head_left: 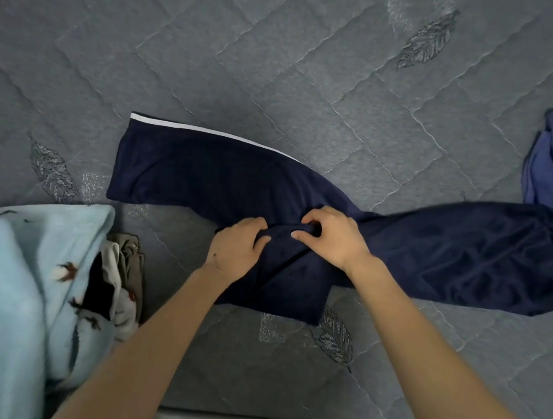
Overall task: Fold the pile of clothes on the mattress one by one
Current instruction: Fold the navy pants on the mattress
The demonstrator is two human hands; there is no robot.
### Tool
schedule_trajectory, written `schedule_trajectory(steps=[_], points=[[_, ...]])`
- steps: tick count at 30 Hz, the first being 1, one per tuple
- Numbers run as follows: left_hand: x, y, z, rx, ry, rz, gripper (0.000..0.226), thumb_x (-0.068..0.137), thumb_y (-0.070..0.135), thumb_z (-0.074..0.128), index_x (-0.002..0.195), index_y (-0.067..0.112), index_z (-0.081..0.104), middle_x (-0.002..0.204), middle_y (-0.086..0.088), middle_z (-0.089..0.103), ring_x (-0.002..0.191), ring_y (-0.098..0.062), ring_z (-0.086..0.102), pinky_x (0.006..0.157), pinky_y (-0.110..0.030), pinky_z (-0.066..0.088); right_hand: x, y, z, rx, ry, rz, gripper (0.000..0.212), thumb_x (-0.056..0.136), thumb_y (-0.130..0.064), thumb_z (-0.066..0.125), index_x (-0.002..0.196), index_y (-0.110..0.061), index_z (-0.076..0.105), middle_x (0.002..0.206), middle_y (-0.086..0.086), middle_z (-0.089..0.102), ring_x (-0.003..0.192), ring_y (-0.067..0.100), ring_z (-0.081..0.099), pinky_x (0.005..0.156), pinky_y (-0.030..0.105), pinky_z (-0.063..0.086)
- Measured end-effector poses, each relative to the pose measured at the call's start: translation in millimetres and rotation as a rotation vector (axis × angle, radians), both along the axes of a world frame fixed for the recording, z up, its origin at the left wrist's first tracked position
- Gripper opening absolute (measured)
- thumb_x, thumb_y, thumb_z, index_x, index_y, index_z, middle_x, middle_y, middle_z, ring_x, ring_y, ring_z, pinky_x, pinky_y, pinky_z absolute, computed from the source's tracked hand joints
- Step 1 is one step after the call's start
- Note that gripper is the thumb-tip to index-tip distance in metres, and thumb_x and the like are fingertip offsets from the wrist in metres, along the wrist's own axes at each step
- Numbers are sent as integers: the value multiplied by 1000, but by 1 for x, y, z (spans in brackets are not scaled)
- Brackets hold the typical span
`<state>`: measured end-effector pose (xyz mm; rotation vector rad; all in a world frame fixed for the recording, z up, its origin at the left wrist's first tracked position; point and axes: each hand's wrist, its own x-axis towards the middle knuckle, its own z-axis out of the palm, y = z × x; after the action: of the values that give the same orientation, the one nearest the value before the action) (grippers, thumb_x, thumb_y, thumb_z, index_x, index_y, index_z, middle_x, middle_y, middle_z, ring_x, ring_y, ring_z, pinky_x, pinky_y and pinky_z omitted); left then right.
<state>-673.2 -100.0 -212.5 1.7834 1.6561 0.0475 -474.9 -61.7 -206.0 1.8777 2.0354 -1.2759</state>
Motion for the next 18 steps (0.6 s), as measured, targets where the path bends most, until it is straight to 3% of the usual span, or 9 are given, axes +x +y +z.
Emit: schedule_trajectory(steps=[3,5,8,10,13,16,18], points=[[5,-1,9,34,50,24,25,101,31,43,105,10,57,87,-6,65,78,-24,62,63,-34,44,18,-10,8,27,-37,104,62,77,-59,69,129,-29,54,125,-3,52,122,20,43,107,36,22],[7,0,12,61,161,37,27,102,32,42,106,11,57,85,-7,66,75,-25,62,61,-31,39,30,-16,12,28,-41,157,82,72,-60,72,143,-31,40,137,-4,41,135,20,29,117,42,4],[12,0,15,-29,250,38,29,102,34,41,103,12,60,85,-7,67,77,-25,63,62,-31,41,50,-23,12,28,-130,155,80,78,-45,73,147,-30,34,143,-2,36,139,19,22,118,43,-6],[23,-1,19,-172,222,32,40,102,39,37,84,12,60,75,-5,64,74,-24,62,64,-33,47,63,-27,11,34,-203,119,57,86,-34,66,139,-26,46,136,1,47,134,22,32,118,40,-2],[43,-5,21,-242,185,15,51,103,41,33,61,15,45,61,-1,52,63,-22,55,62,-34,45,82,-33,8,93,-235,93,29,90,-36,62,113,-18,66,113,3,65,116,22,52,116,36,13],[56,-7,16,-75,157,17,45,103,31,39,65,9,50,69,-2,49,70,-25,54,63,-39,48,96,-41,13,108,-246,51,29,88,-43,63,82,-15,62,91,6,69,96,26,59,97,31,33],[68,-6,12,23,121,36,33,101,24,44,82,4,62,82,-9,54,80,-29,56,63,-41,49,107,-46,19,87,-254,2,41,85,-50,64,68,-16,51,75,2,63,84,26,59,82,31,36]])
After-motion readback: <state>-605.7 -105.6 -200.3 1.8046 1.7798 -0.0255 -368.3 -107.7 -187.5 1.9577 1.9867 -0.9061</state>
